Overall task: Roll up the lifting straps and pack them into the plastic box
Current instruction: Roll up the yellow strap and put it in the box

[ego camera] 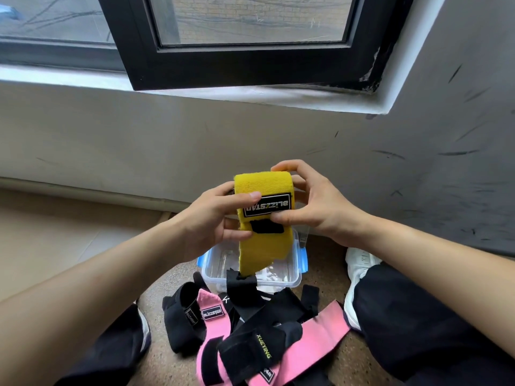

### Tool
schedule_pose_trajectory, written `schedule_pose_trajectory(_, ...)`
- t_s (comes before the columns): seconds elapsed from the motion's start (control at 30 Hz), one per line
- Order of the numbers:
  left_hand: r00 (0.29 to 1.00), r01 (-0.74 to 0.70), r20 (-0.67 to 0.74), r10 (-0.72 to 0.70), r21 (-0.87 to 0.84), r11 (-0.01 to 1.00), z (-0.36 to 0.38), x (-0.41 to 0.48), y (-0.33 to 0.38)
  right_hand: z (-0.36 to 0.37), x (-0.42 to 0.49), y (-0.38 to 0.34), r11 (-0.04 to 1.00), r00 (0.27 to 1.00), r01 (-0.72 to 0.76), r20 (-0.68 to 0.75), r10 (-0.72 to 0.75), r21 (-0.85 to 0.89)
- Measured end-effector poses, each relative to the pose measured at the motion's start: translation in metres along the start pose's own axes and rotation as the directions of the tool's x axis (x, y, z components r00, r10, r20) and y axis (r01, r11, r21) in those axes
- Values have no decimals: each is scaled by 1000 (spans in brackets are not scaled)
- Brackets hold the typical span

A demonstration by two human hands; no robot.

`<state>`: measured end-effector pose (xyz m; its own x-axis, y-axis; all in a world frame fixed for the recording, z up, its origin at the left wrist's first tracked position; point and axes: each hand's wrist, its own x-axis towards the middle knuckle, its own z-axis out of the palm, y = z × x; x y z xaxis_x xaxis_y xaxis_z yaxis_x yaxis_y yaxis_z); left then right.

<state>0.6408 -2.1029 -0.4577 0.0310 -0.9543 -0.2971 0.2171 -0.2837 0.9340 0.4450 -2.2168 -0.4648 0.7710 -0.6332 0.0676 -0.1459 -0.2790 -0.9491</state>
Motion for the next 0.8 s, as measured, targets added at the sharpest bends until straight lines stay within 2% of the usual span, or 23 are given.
schedule_pose_trajectory(0.13,999,-27,21,27,-1,1000,-1,3,2,-4,0,-9,999,999,-34,-1,34,5)
schedule_pose_trajectory(0.27,995,-96,35,95,16,995,0,3,0,-10,1,-15,984,988,-155,14,155,89)
schedule_pose_trajectory(0.43,972,-232,-18,235,94,968,1,3,-4,-14,-5,-14,916,925,-352,219,310,192)
schedule_pose_trajectory(0.57,948,-309,-10,317,193,931,2,1,-6,-7,-6,-12,874,910,-403,225,350,271)
schedule_pose_trajectory(0.67,954,-290,-21,298,182,940,3,0,-5,-4,-6,-12,869,928,-371,178,329,327)
schedule_pose_trajectory(0.8,993,-114,5,114,102,988,2,0,-3,-5,-3,-14,873,956,-292,117,267,391)
